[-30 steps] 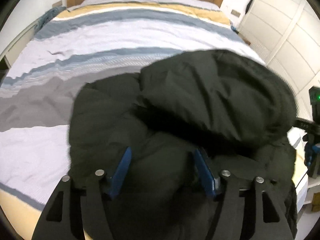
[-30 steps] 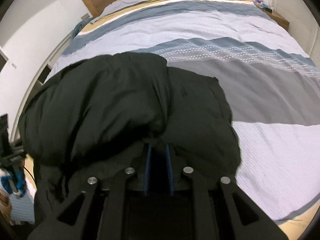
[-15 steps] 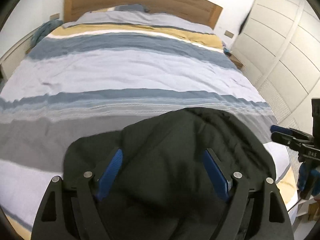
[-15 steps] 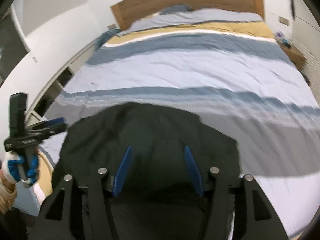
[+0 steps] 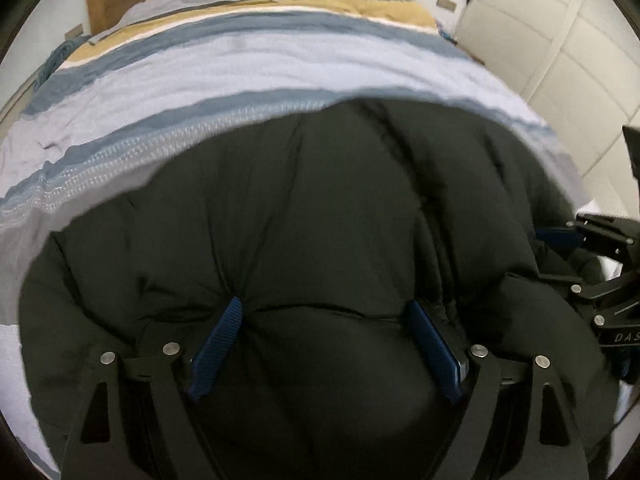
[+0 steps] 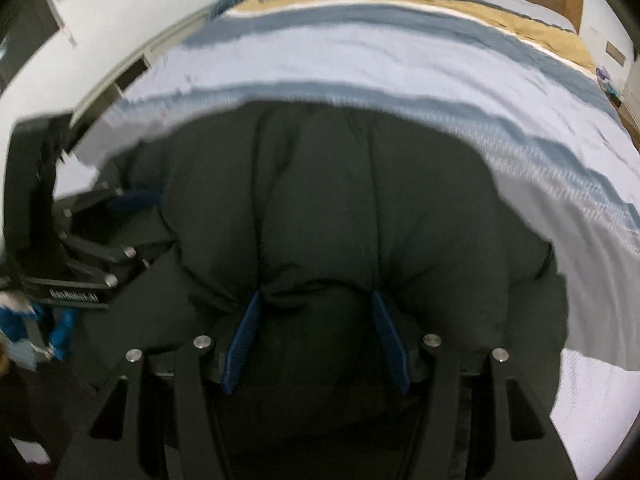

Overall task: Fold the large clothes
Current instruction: 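Open both grippers and press the folded jacket flat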

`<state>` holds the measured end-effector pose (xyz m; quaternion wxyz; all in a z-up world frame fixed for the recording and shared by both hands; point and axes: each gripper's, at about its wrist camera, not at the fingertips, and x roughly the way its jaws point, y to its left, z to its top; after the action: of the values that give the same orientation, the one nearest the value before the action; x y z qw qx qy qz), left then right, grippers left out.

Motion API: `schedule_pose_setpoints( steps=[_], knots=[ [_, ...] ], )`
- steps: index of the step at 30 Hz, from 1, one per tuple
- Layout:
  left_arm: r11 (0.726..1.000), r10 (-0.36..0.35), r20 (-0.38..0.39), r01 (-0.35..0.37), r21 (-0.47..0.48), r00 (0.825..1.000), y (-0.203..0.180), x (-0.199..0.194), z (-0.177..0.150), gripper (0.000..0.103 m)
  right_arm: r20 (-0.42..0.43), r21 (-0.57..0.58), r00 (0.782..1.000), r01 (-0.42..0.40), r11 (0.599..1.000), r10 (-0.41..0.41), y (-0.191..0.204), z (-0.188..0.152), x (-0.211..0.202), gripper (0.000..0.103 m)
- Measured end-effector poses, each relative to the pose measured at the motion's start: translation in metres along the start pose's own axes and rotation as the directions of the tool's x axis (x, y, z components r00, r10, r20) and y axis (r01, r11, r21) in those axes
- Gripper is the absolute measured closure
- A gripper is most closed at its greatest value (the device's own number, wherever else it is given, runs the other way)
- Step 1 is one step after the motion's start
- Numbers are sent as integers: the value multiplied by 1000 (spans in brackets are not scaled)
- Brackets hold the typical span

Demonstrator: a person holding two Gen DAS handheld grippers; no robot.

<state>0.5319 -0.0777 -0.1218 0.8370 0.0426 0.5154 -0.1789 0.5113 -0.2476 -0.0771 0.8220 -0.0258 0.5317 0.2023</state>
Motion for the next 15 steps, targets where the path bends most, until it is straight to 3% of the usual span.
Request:
schedule_pose_setpoints(
  steps=[7,15],
  knots=[
    [998,41,-34,-40,46,999,-10,9,-3,16,-34,-41,998,48,998,-49,1,-15,20,47],
    [998,56,-25,-55,36,998,-18,-34,-27,15,-31,-70,999,24,997,-26,19,-27,-29,47]
  ],
)
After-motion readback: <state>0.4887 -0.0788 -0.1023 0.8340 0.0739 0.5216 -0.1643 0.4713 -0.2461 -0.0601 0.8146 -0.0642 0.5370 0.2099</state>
